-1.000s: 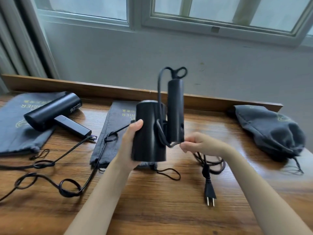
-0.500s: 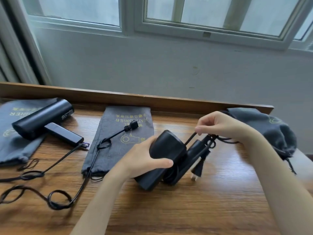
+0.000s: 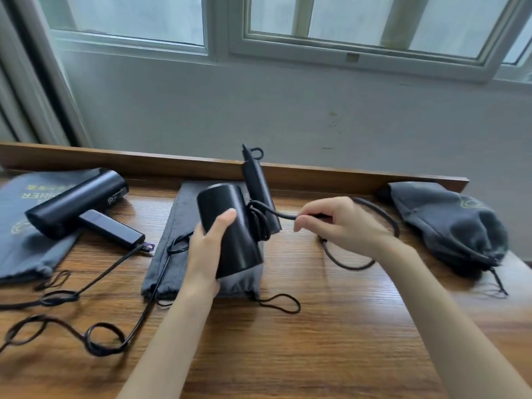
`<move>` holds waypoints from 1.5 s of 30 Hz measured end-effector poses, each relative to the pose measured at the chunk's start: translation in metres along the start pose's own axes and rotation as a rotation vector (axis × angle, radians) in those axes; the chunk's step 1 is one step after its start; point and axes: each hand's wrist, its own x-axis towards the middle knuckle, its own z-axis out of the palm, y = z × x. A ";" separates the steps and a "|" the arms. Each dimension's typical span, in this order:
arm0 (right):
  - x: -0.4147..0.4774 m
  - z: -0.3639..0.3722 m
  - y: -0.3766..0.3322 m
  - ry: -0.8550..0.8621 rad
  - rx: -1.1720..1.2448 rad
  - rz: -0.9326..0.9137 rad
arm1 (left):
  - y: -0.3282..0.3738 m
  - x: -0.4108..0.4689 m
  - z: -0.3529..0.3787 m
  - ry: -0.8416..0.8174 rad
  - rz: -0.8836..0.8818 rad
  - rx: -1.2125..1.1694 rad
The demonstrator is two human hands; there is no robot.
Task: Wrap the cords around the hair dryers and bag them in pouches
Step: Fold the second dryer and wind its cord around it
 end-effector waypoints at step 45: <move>0.002 -0.037 0.028 -0.394 0.175 0.237 | 0.002 -0.005 -0.008 -0.805 -0.039 0.708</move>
